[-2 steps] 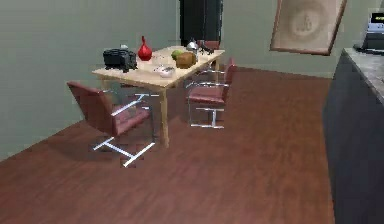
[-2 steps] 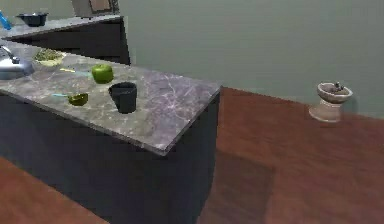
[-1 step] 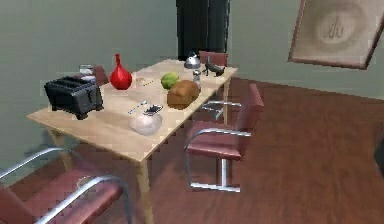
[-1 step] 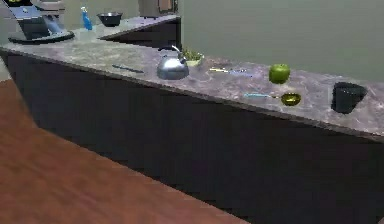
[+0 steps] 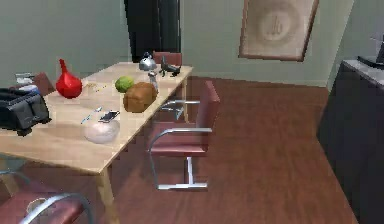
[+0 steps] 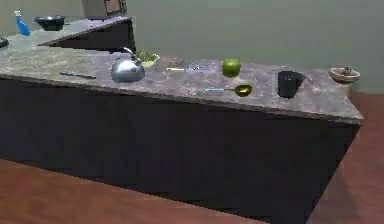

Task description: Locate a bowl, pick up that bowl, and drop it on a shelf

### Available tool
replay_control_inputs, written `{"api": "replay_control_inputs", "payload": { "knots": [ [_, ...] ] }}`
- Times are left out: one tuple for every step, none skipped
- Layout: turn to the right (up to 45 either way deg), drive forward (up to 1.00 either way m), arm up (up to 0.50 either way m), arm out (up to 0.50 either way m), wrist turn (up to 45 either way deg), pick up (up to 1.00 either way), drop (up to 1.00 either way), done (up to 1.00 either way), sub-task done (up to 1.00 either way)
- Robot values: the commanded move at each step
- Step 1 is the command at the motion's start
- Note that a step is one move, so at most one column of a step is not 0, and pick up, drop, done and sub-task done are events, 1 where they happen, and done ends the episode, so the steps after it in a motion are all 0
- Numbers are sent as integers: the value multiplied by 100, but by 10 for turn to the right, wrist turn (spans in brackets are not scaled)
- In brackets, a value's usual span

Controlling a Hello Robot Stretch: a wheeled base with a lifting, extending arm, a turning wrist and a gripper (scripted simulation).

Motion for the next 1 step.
{"api": "replay_control_inputs", "payload": {
  "knots": [
    [0,25,0,0,0,0,0,0,0]
  ]
}}
